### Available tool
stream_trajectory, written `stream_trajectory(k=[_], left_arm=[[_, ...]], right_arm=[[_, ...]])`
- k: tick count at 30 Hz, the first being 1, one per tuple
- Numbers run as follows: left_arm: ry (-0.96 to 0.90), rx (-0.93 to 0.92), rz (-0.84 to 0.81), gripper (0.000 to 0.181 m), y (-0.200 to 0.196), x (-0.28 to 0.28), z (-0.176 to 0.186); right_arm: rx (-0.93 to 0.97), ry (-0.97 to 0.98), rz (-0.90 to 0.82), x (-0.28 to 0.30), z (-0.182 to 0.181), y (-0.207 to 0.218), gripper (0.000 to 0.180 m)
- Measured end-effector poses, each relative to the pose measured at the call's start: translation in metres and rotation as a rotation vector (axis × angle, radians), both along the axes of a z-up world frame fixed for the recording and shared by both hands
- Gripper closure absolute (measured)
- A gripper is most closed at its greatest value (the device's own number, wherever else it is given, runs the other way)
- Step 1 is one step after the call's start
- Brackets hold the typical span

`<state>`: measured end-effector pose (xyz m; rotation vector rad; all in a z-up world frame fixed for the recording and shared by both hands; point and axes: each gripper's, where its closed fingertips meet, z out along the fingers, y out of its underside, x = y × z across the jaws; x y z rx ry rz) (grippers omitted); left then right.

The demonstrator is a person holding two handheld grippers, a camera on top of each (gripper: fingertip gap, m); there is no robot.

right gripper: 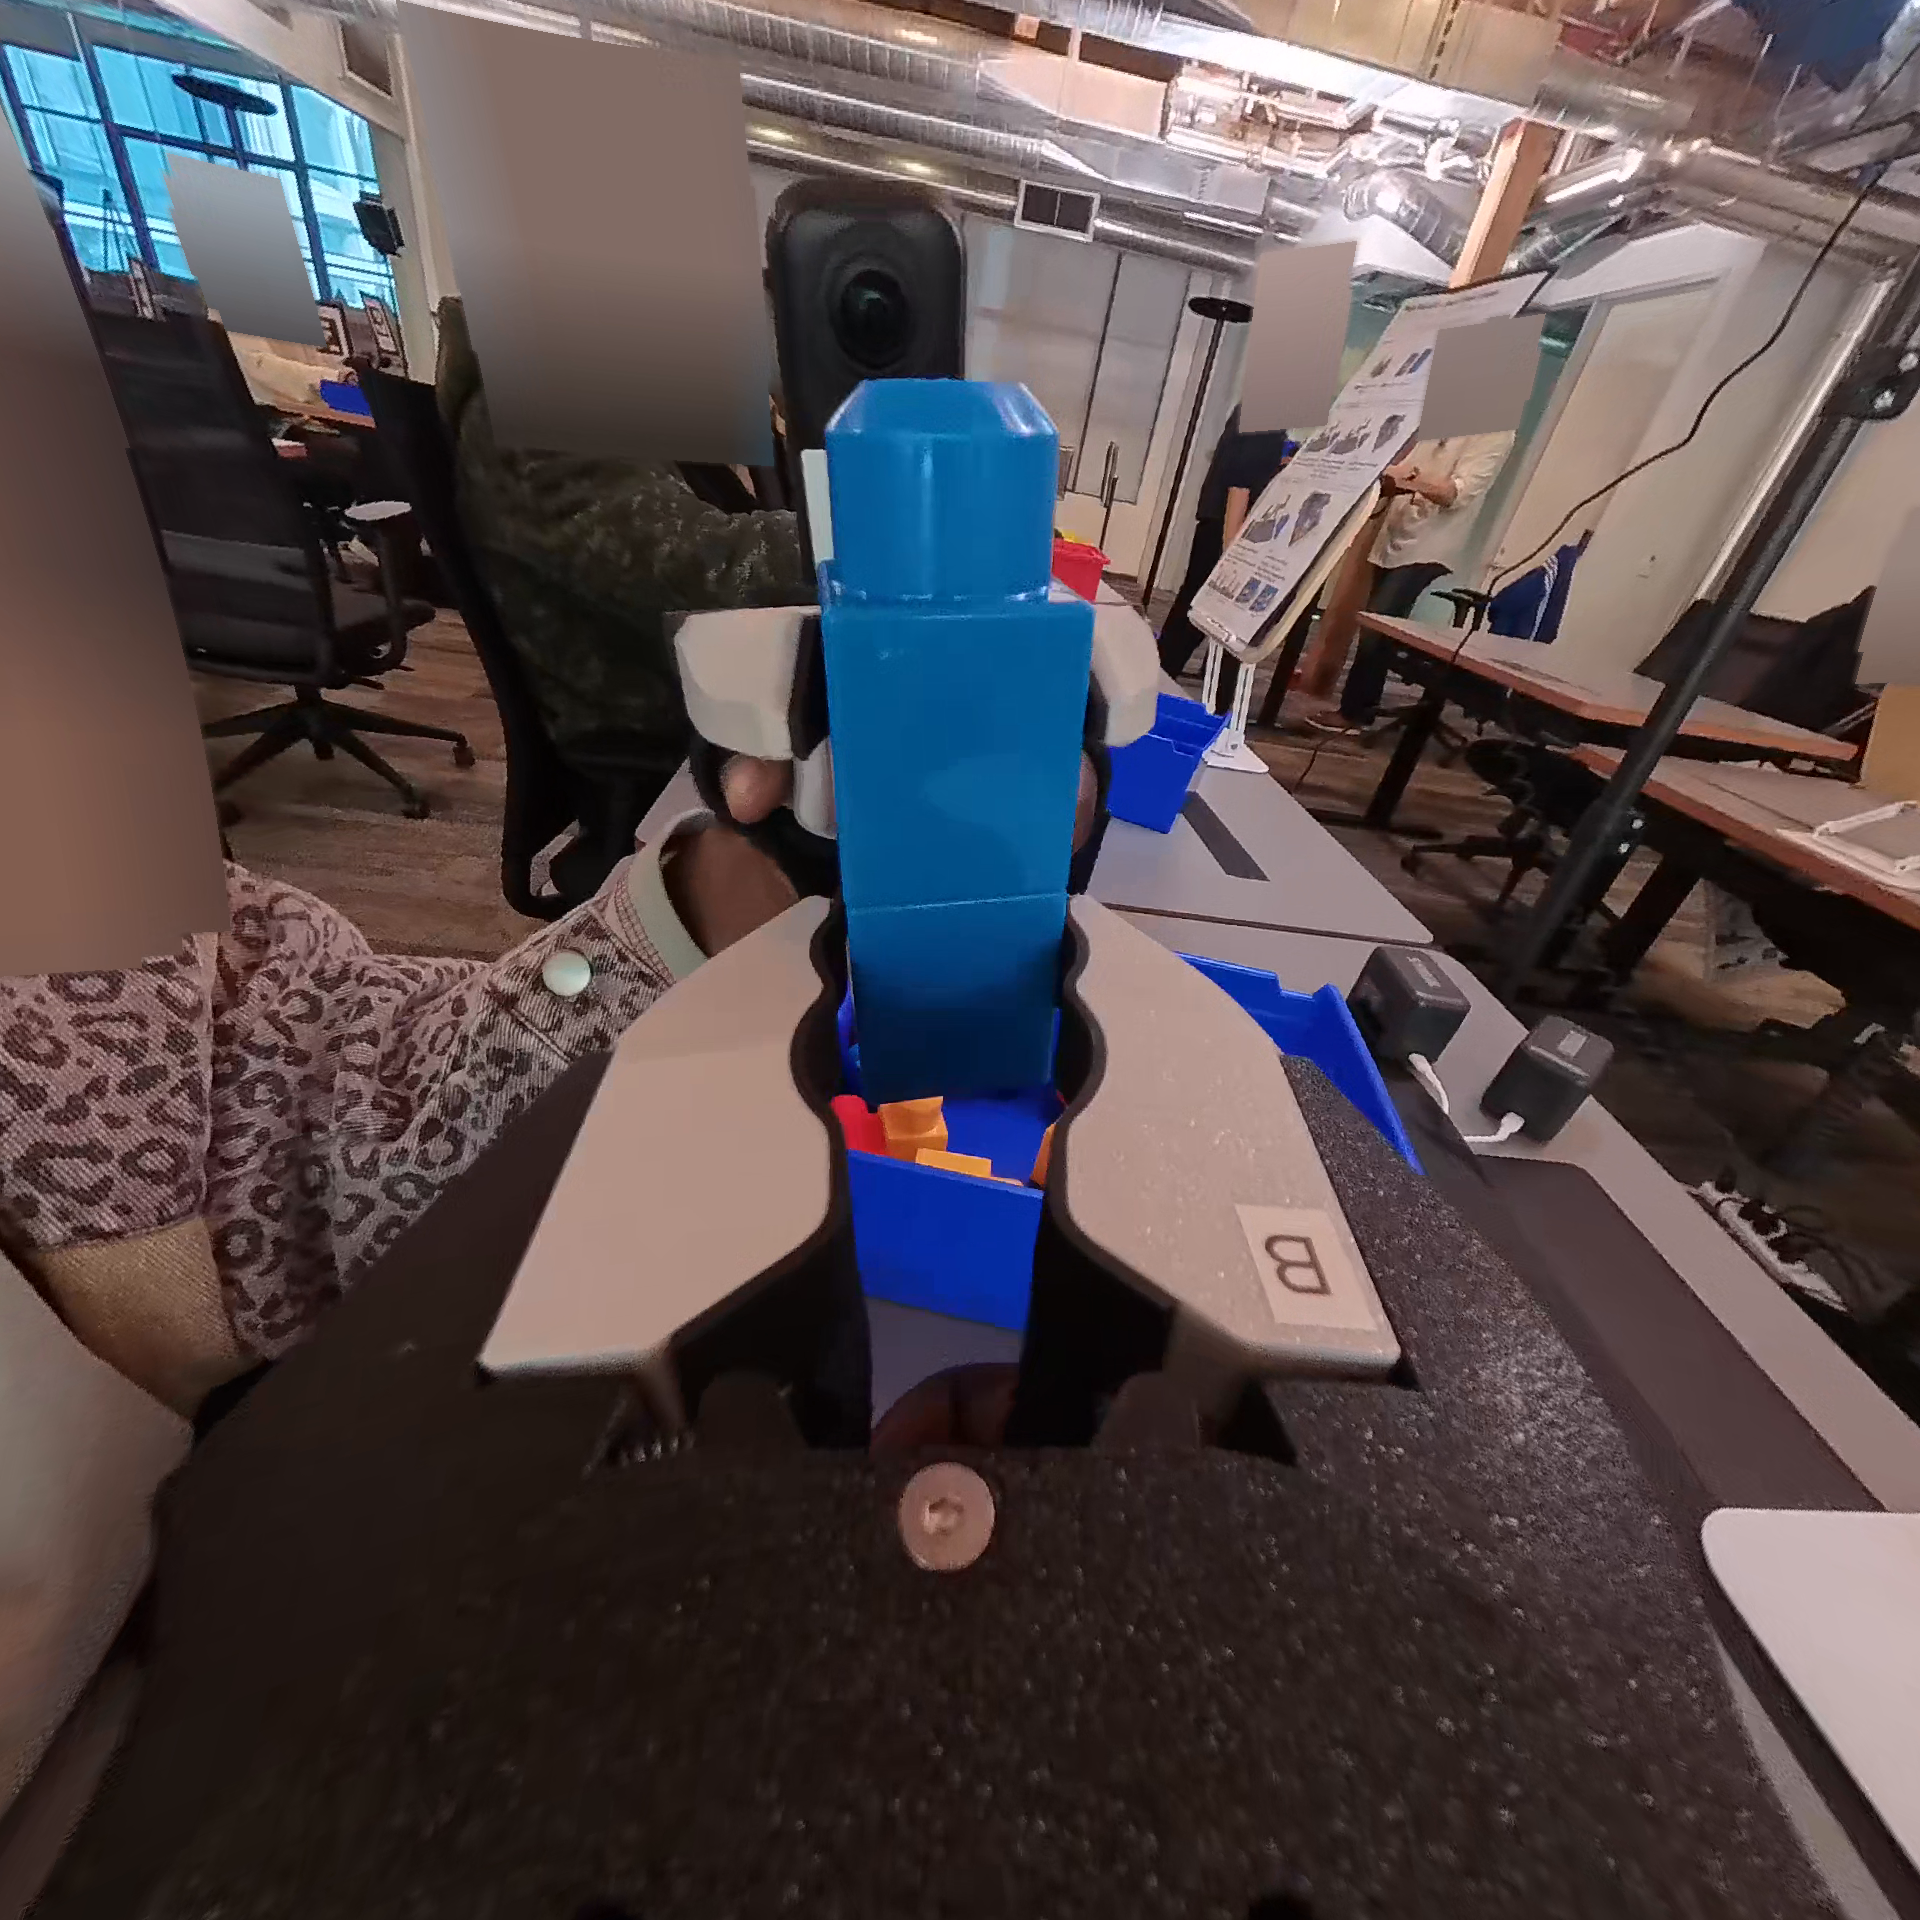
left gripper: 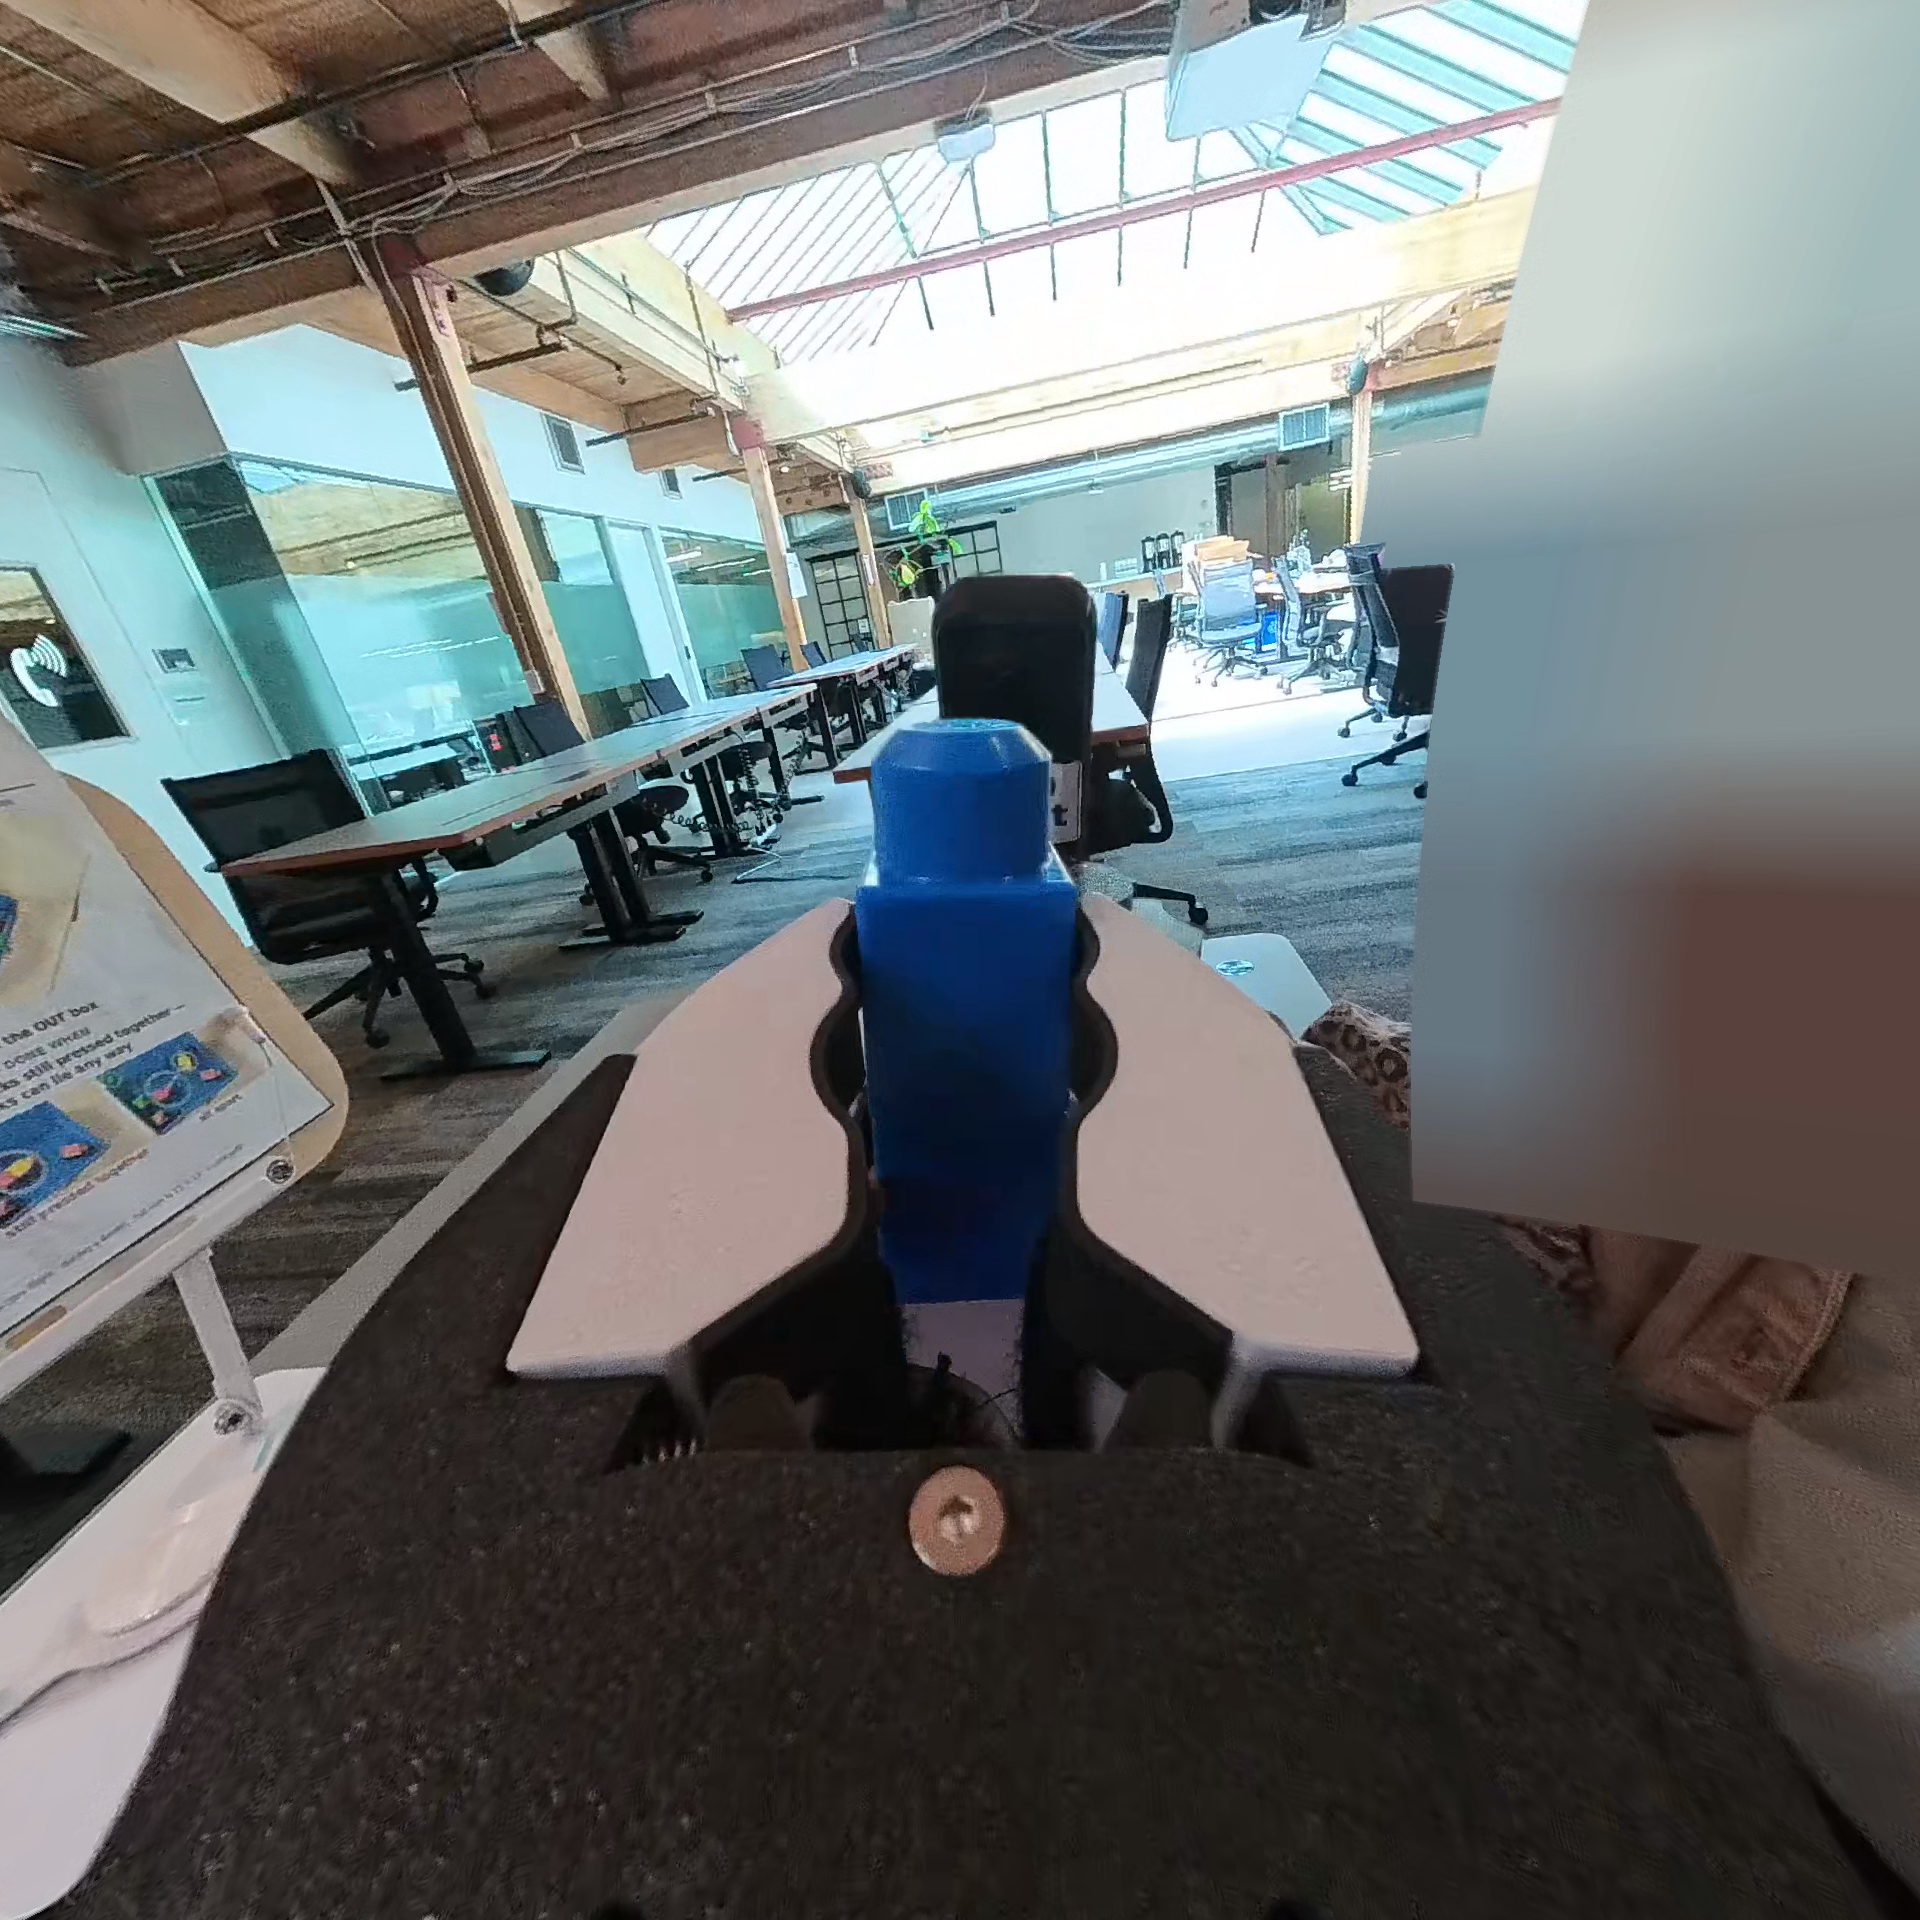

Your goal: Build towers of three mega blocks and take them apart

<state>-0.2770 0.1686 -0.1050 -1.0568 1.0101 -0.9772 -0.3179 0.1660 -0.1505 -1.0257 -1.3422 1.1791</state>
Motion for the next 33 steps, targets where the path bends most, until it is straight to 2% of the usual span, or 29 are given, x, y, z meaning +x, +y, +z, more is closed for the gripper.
stream_trajectory(k=[10,16,20,22,24,26,28,30,33], left_arm=[[0.009,0.056,0.021,0.145,-0.004,-0.003,0.001],[0.051,0.052,-0.042,0.144,-0.013,-0.002,-0.008],[0.054,0.036,-0.022,0.144,-0.012,-0.002,-0.006],[0.109,0.059,0.065,0.142,-0.007,-0.009,-0.008],[0.16,0.106,0.226,0.13,-0.005,-0.033,-0.006],[0.184,0.076,0.428,0.127,-0.003,-0.071,-0.003],[0.25,-0.037,0.691,0.128,0.003,-0.125,-0.015],[0.38,-0.206,0.928,0.13,0.003,-0.179,-0.05],[0.578,-0.573,1.101,0.136,-0.002,-0.237,-0.122]], right_arm=[[0.024,-0.057,-0.071,-0.003,0.001,0.0,0.143],[0.025,-0.11,-0.002,-0.006,-0.008,-0.011,0.144],[-0.008,-0.083,0.026,-0.009,-0.006,-0.014,0.143],[-0.042,-0.064,0.035,-0.007,-0.003,-0.012,0.143],[-0.079,-0.03,0.029,-0.001,0.002,-0.006,0.144],[-0.092,-0.02,-0.024,0.006,0.004,0.007,0.144],[-0.091,-0.017,-0.07,0.013,0.004,0.018,0.144],[-0.101,0.002,-0.08,0.018,0.007,0.021,0.144],[-0.097,0.01,-0.097,0.021,0.009,0.025,0.144]])
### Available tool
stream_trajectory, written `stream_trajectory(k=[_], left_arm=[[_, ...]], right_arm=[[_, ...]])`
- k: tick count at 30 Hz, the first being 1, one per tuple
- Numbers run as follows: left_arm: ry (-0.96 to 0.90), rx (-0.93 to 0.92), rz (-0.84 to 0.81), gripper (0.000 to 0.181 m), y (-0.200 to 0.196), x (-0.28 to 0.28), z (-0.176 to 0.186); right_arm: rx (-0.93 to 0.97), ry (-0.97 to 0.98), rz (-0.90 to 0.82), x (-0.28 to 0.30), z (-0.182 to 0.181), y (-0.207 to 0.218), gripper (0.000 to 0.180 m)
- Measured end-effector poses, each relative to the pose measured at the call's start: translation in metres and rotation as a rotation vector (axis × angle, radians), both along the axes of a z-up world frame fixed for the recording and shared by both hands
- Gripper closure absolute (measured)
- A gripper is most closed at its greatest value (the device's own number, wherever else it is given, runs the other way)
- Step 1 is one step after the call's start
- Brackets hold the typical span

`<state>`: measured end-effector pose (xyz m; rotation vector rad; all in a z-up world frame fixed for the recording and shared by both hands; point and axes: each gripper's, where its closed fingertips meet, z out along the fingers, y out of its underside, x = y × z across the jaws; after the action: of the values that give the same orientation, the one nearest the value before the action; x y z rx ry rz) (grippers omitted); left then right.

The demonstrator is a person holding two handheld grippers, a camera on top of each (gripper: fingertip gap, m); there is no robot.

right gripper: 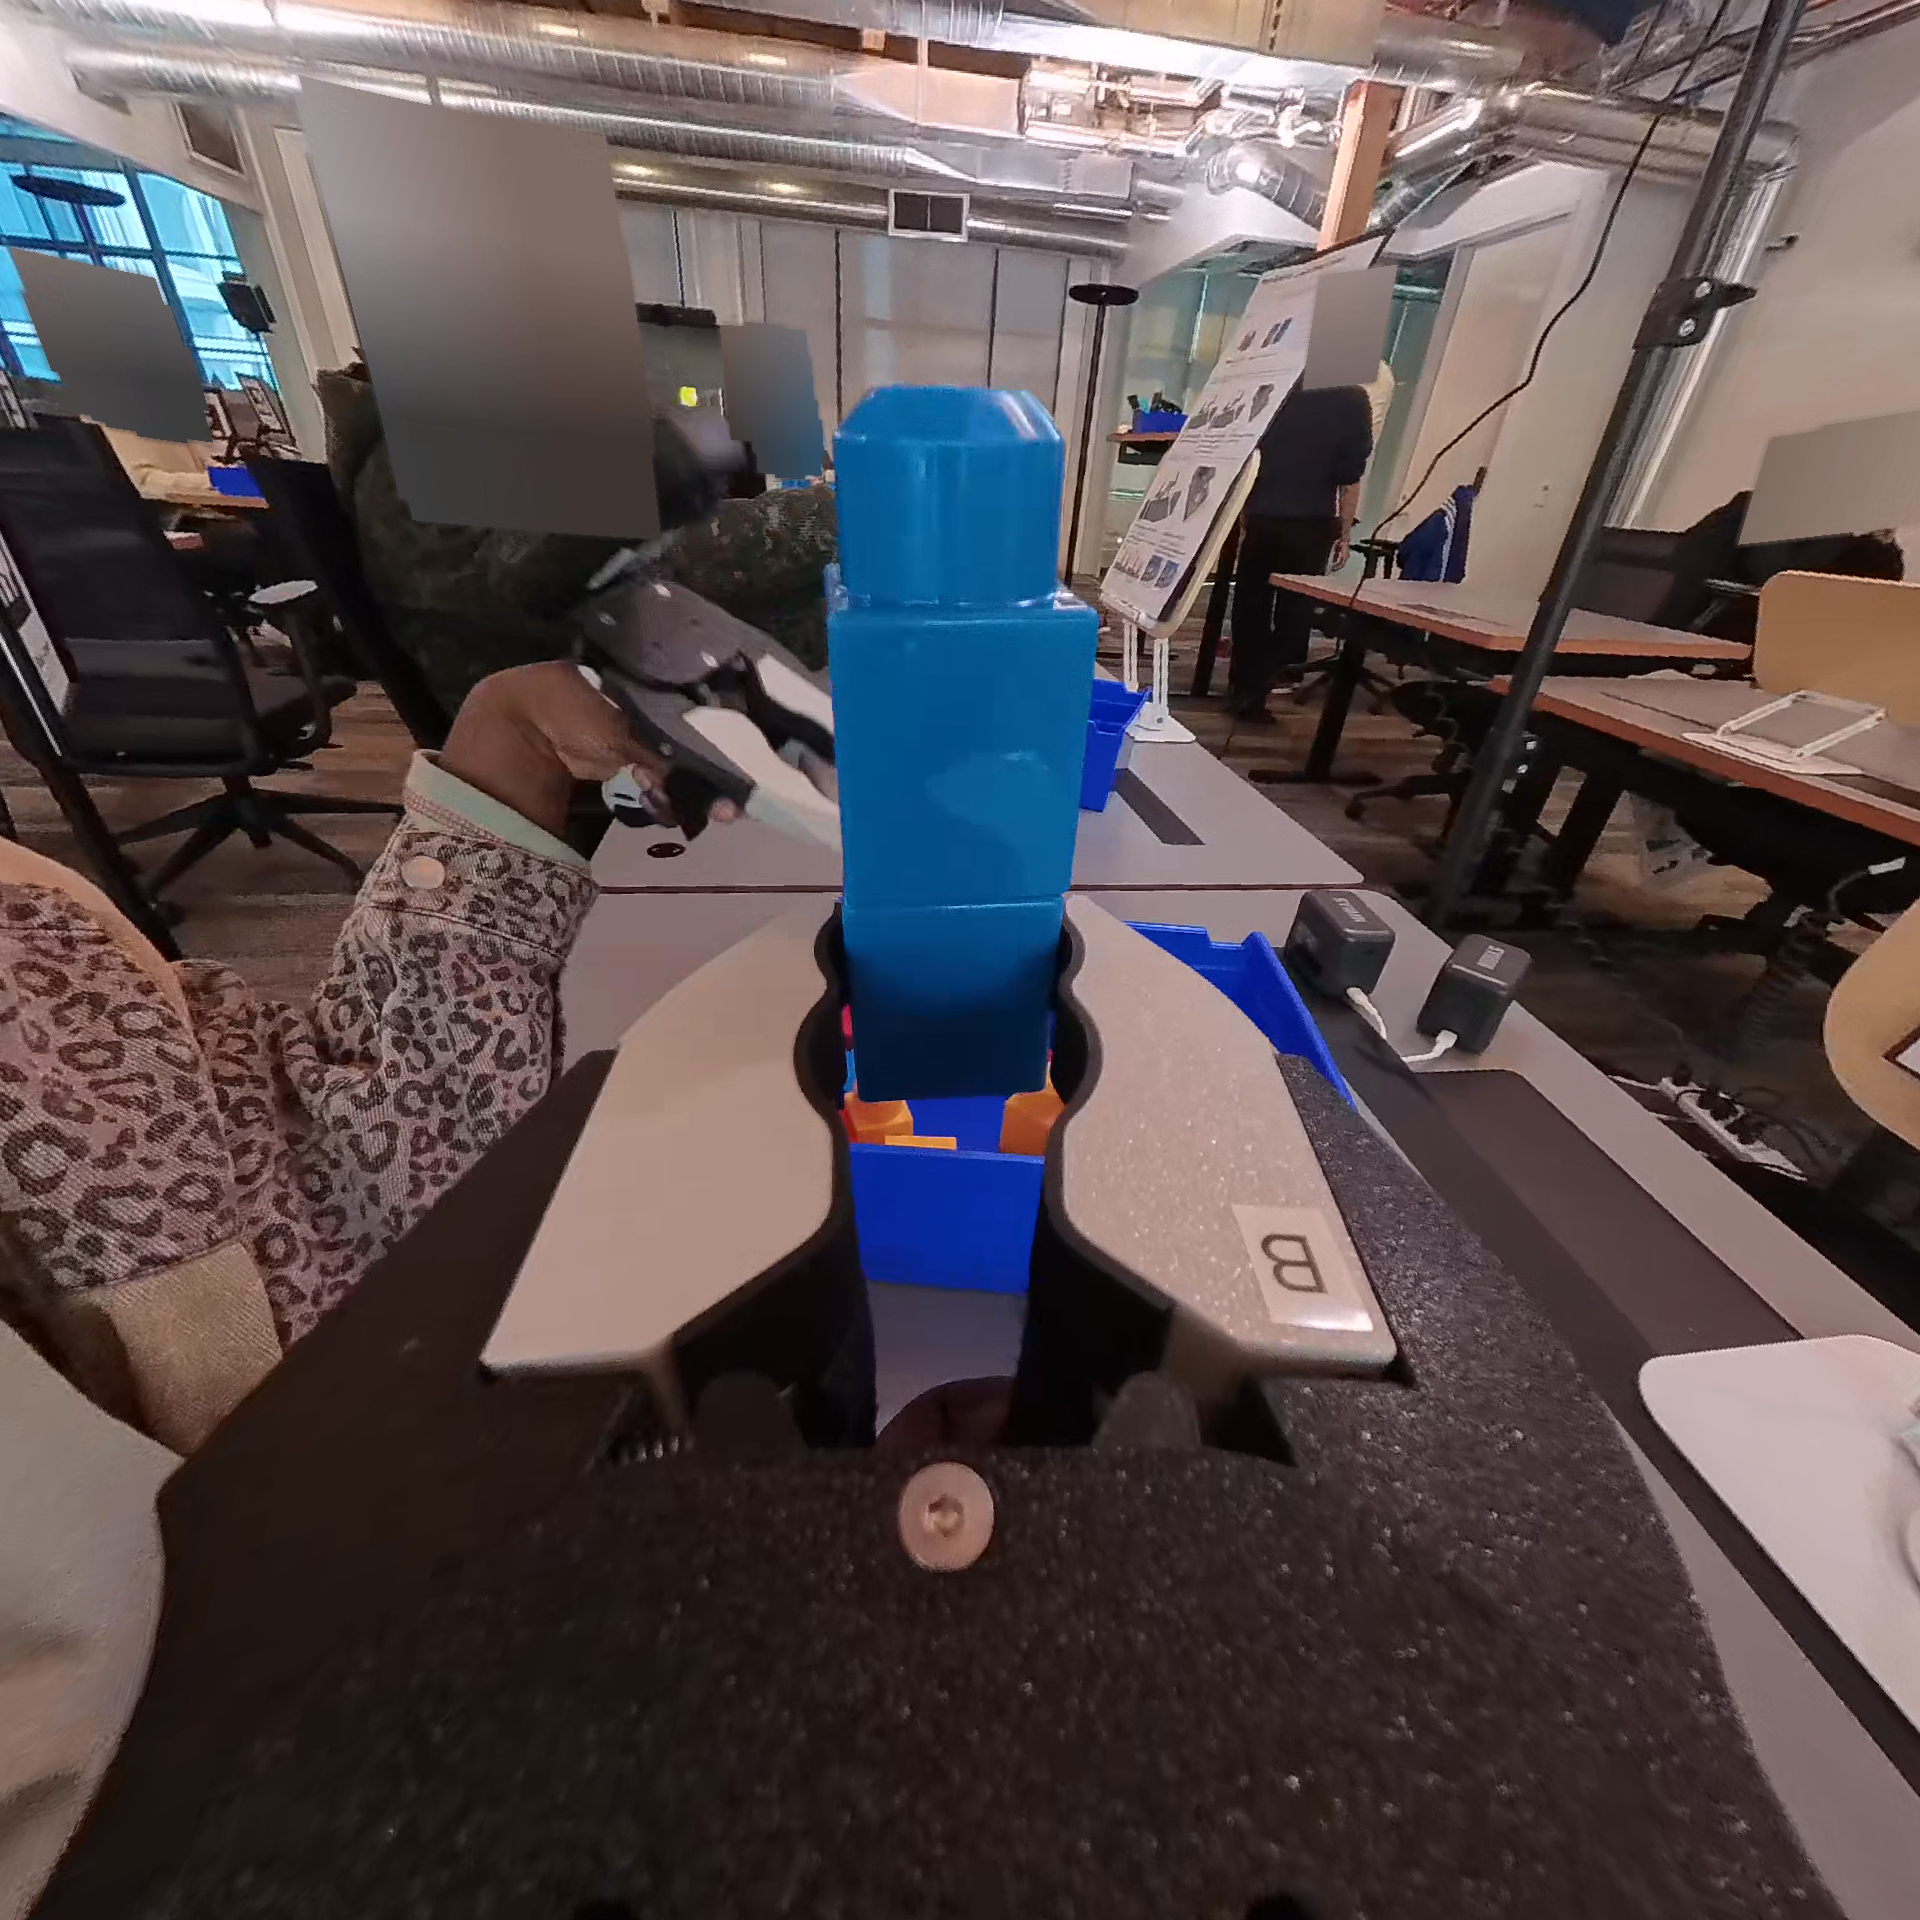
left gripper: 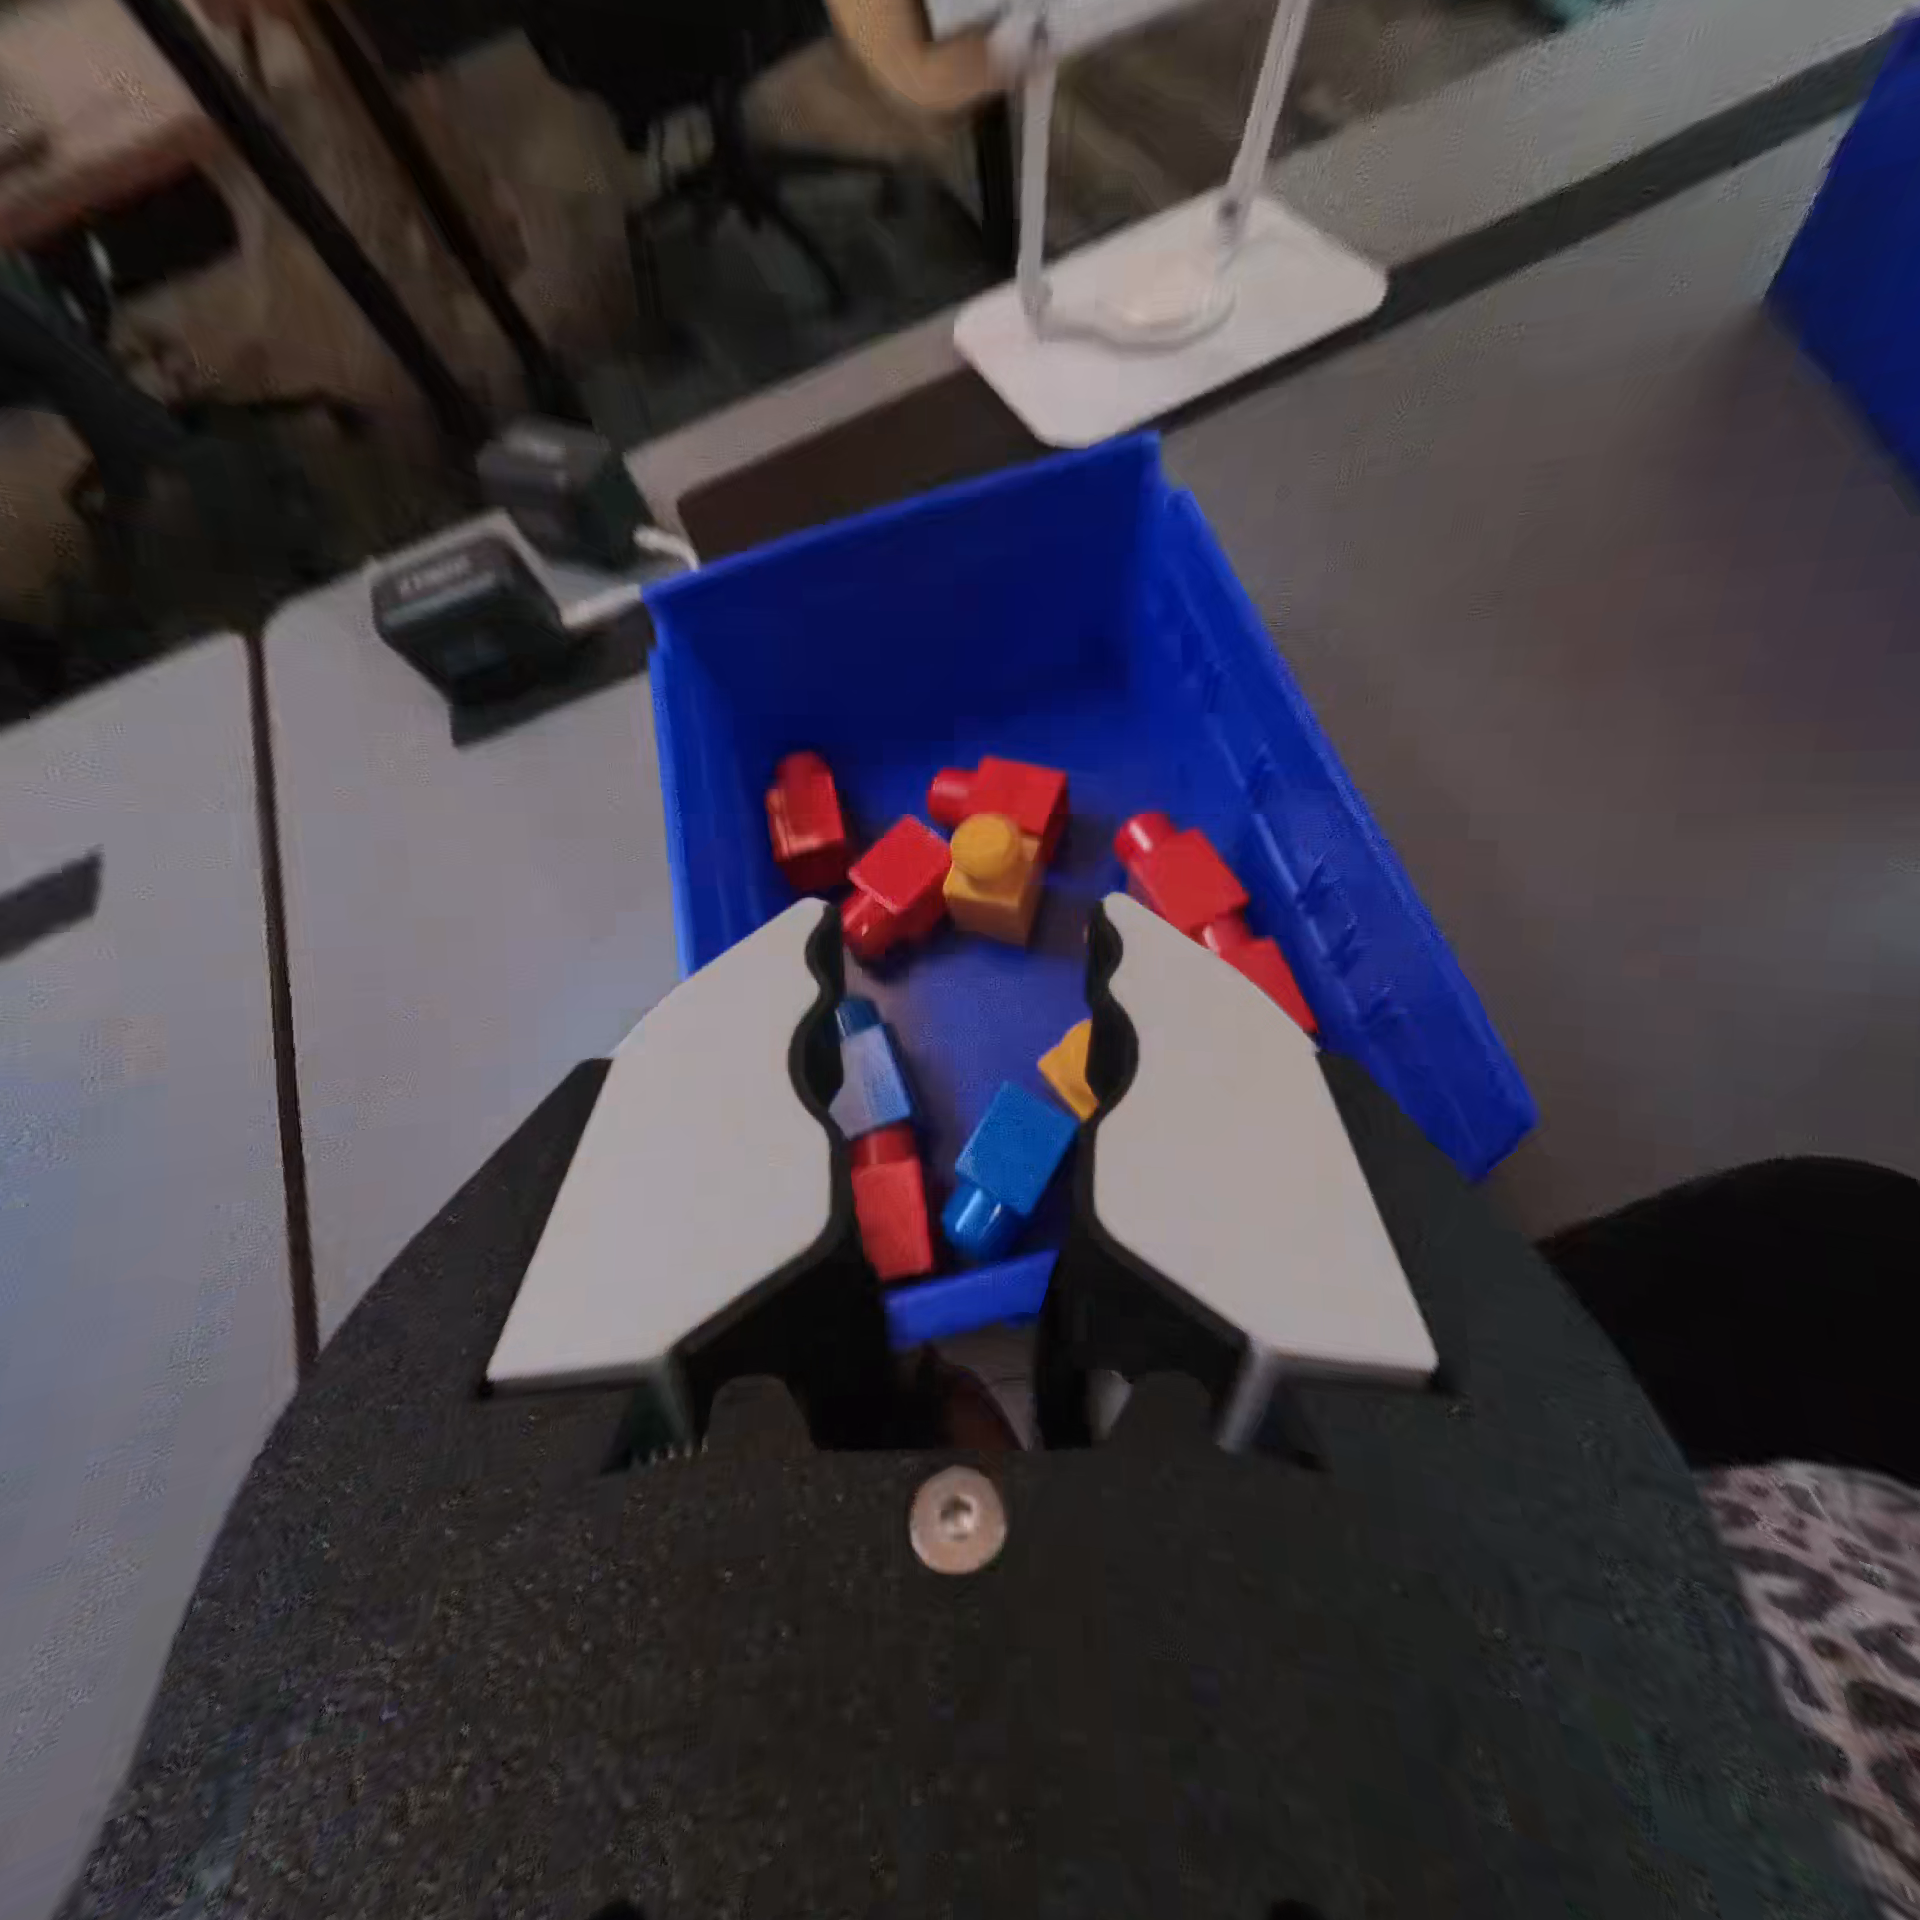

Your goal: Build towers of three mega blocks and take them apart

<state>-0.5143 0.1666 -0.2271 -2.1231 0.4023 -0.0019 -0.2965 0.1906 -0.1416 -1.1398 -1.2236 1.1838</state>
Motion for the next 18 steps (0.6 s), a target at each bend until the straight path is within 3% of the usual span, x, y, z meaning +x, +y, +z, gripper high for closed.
stream_trajectory(k=[5,8,11,12,15,18], left_arm=[[0.003,-0.528,0.18,0.136,-0.004,-0.029,-0.089],[-0.005,-0.649,0.151,0.134,0.008,-0.024,-0.121],[0.066,-0.788,0.261,0.137,0.012,-0.043,-0.151],[0.083,-0.798,0.289,0.144,0.015,-0.046,-0.155],[0.111,-0.791,0.296,0.139,0.022,-0.046,-0.156],[0.001,-0.724,0.132,0.146,0.036,-0.016,-0.153]], right_arm=[[0.016,-0.007,0.002,-0.004,-0.001,-0.003,0.144],[0.025,-0.015,0.002,-0.006,-0.003,-0.004,0.144],[0.025,-0.014,0.003,-0.006,-0.003,-0.003,0.144],[0.026,-0.011,0.001,-0.005,-0.002,-0.003,0.144],[0.032,0.007,-0.01,-0.003,0.002,-0.002,0.144],[0.03,0.016,-0.012,0.001,0.004,-0.001,0.144]])
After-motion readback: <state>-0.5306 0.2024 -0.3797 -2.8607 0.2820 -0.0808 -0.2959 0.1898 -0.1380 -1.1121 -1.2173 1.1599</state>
